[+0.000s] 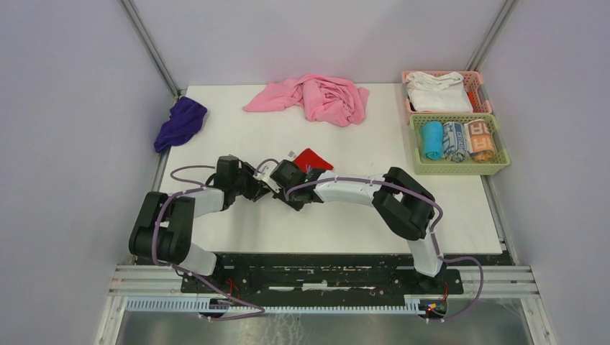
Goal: Roll the towels
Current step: Roll the towel at the center of the board.
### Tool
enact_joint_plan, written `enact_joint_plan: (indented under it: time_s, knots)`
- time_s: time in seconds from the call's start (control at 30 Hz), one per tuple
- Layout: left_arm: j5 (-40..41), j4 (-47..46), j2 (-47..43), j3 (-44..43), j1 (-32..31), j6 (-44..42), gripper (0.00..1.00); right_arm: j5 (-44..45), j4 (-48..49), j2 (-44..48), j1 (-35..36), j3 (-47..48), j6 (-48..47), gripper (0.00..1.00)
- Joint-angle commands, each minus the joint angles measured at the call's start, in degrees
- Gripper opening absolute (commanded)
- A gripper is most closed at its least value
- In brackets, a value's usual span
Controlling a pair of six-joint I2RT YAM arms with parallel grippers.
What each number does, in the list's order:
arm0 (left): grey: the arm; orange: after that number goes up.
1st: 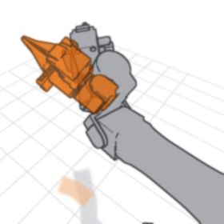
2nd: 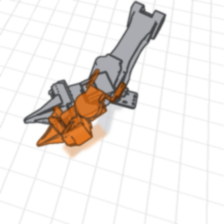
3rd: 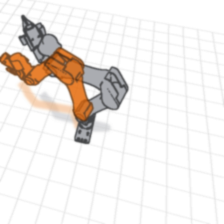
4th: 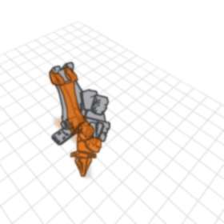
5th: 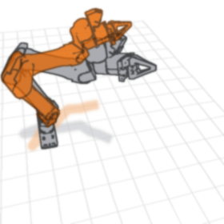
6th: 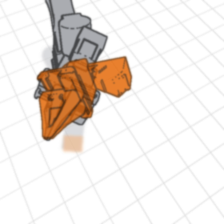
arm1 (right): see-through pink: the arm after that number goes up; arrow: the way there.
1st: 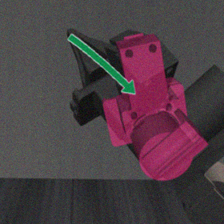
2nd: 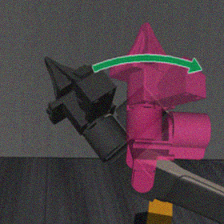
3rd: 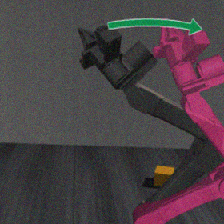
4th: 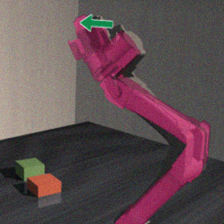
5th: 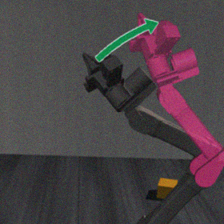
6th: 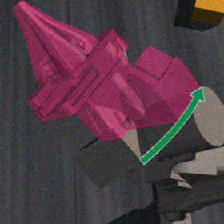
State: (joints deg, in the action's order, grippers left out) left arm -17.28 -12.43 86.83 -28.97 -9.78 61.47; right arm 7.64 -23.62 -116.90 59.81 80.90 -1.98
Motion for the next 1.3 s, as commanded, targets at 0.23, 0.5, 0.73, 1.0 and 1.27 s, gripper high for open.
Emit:
enact_joint_plan:
  time_s: [0.23,0.5,0.73,1.0,1.27]
  knots:
    - [8.2,19.7,-16.1,0.5,-0.2,-4.9,0.71,-51.9,6.3,2.3,-8.7,-5.9,8.2,0.00]
    - [4.6,24.4,-24.8,2.7,-0.5,-4.4,0.73,-67.1,31.5,0.7,-16.5,-16.5,31.1,0.00]
    - [4.0,25.4,-25.3,2.0,-3.7,-3.9,0.74,-67.7,34.5,-1.5,-18.0,-18.9,36.0,0.01]
    - [6.5,22.9,-21.9,1.6,-7.9,-1.3,0.74,-65.9,41.0,-3.4,-21.3,-24.5,45.5,0.00]
    - [7.2,21.6,-16.0,-2.8,-9.2,-2.7,0.73,-65.5,39.3,-4.9,-22.7,-26.2,46.2,0.00]
